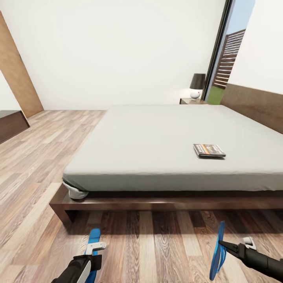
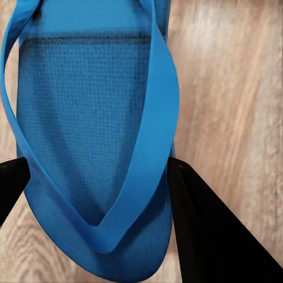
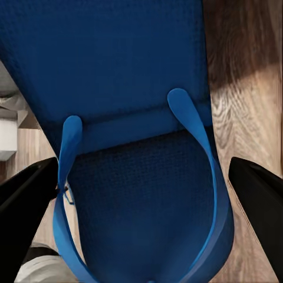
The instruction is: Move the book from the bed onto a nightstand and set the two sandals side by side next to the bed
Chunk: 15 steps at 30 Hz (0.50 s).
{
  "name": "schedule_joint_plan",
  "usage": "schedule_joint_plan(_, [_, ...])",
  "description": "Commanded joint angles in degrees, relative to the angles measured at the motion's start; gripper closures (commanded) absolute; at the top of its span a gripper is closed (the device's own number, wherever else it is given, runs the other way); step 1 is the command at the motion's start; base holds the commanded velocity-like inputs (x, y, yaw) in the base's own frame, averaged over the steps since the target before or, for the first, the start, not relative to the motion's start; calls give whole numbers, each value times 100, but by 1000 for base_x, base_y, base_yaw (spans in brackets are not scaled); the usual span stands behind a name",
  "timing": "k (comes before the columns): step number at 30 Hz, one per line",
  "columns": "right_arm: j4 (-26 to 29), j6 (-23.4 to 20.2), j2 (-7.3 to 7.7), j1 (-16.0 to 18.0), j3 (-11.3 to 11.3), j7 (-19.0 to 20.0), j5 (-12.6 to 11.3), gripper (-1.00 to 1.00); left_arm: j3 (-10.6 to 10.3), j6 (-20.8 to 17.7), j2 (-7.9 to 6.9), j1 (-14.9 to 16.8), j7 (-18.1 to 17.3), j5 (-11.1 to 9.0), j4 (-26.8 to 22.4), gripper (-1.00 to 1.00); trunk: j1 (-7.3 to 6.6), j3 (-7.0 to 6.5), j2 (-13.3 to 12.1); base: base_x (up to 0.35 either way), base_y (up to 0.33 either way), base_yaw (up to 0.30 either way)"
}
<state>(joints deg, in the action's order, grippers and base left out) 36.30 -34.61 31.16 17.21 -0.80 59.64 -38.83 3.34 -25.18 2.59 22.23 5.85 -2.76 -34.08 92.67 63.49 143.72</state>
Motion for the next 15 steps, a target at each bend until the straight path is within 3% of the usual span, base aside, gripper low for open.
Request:
schedule_joint_plan(1, [0, -44, 2, 1, -109, 1, -28, 100, 18, -31, 5, 1, 22, -23, -11, 100, 1, 28, 4, 0, 0, 0])
schedule_joint_plan(10, [0, -45, -5, 1, -237, -4, -28, 100, 50, -51, -21, 1, 5, -33, -60, 100, 24, 227, 16, 0, 0, 0])
schedule_joint_plan(15, [0, -45, -7, 1, -237, -5, -28, 100, 52, -308, -42, 7, 12, -22, -598, 100, 37, 338, 22, 0, 0, 0])
